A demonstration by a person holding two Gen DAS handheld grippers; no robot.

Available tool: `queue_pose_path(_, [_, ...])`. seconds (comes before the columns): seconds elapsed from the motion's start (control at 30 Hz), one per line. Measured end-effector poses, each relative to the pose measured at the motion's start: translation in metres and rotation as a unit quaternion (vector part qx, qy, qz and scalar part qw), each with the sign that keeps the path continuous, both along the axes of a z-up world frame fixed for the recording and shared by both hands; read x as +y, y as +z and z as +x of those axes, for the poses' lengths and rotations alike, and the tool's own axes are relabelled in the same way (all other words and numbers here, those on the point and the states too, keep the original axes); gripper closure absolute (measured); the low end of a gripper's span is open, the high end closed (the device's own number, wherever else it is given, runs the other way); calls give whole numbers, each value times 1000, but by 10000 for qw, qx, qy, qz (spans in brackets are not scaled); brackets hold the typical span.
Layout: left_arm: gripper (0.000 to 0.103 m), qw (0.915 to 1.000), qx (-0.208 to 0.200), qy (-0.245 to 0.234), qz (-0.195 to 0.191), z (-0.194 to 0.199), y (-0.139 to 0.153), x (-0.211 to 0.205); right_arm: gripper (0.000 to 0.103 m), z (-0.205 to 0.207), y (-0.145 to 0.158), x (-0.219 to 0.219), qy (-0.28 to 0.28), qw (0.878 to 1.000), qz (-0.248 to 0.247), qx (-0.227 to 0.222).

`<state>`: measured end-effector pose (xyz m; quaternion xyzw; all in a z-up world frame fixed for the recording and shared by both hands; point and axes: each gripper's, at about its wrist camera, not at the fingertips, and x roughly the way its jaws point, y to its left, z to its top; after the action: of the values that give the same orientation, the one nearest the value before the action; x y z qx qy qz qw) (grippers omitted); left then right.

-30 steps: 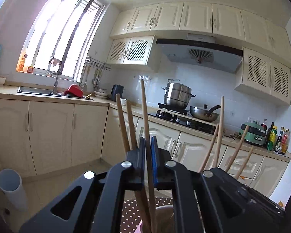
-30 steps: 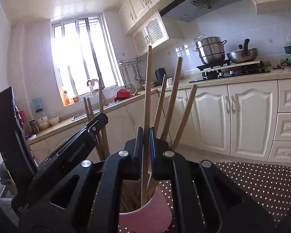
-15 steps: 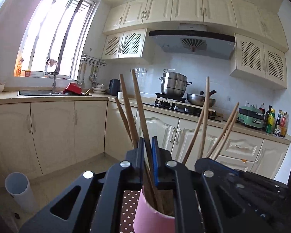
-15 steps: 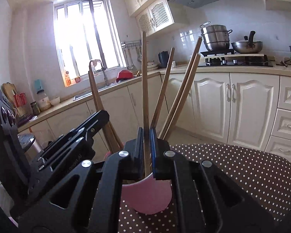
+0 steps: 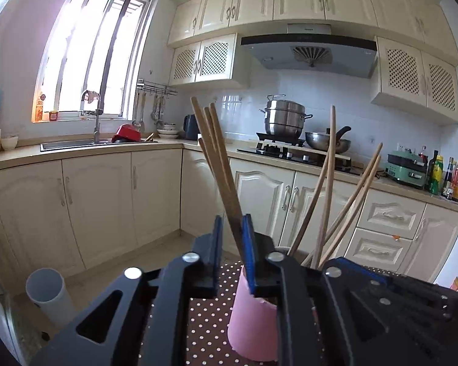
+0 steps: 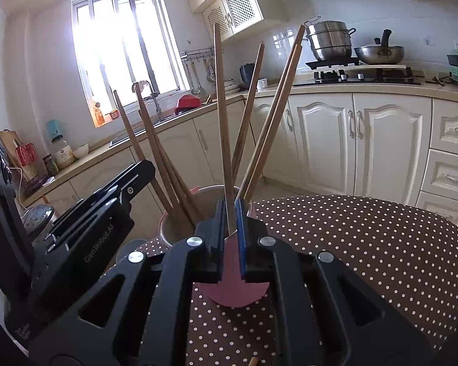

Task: Organize utensils
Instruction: 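Lower both chopsticks into the pink cup and open both grippers, then move both open grippers away from the cup back over the chopstick pile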

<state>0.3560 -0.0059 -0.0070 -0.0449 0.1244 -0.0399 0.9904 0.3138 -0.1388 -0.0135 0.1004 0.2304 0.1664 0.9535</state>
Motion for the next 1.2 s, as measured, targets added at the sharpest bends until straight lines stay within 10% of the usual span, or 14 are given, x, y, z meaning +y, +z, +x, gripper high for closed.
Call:
queue_pose_path(0.27, [73,9996,174,169,161,-15,-1,5,90,-14,3,-7,-171,9995,-50,257])
queue_pose_path(0.4, [67,9994,182,207,204,-30,3,8,39,-30,10,-15,-395,9990,-121,183])
queue_pose_path(1.2, [38,9970,4,75,773,-165,57,9,24,-152,75,-32,-651,9964,-535,-46])
